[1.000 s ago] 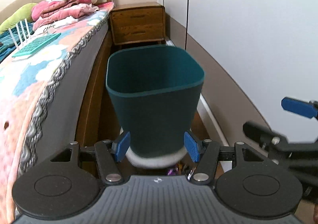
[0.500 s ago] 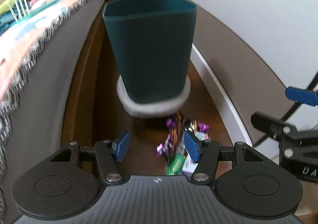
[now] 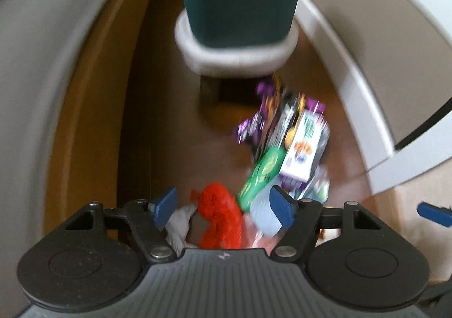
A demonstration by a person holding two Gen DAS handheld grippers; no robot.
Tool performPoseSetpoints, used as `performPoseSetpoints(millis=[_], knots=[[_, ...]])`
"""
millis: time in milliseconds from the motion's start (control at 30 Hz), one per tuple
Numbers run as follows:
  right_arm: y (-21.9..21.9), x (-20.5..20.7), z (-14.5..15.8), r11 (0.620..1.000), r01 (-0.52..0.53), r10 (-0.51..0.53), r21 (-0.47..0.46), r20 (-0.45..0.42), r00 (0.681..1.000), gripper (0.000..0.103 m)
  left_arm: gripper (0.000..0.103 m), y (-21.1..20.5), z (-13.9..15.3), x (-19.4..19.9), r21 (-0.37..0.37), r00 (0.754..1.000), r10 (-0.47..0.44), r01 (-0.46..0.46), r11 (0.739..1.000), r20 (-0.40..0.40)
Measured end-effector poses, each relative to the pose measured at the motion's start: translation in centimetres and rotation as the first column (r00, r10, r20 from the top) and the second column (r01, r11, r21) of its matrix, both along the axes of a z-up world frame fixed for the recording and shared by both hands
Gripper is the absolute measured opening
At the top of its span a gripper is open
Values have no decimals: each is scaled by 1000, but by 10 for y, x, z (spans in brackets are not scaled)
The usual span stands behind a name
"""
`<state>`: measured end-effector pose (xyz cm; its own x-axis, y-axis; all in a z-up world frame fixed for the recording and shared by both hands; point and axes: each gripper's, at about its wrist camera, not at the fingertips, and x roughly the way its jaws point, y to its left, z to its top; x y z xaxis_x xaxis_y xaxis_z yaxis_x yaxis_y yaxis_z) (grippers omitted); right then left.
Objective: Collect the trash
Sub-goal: 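Grasp the red plastic bag with the left tool while the right tool grasps the drink carton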
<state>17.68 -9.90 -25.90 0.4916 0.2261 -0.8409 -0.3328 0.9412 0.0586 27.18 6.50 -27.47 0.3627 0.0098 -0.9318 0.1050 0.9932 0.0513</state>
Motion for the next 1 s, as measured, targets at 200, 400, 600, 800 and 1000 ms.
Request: performPoseSetpoints(millis=[200, 400, 600, 800, 1000], knots=[[14, -30, -57, 992, -124, 124, 8, -151, 981, 97, 72, 5, -69, 1, 11, 990, 36, -34, 999, -139], [49, -56, -108, 937, -348, 329, -40, -243, 913, 98, 72, 13, -120, 11, 2, 972, 74, -76, 997, -225], [76, -63, -148, 846, -523, 473, -103, -307, 826, 92, 72, 23, -156, 31, -8, 950, 142, -150, 989, -276], [94, -63, -170, 747, -643, 581, -170, -303, 755, 88, 72, 31, -185, 56, -7, 940, 201, -211, 978, -277], [105, -64, -186, 668, -719, 654, -191, -311, 690, 84, 72, 42, -211, 75, -2, 916, 229, -243, 970, -329]])
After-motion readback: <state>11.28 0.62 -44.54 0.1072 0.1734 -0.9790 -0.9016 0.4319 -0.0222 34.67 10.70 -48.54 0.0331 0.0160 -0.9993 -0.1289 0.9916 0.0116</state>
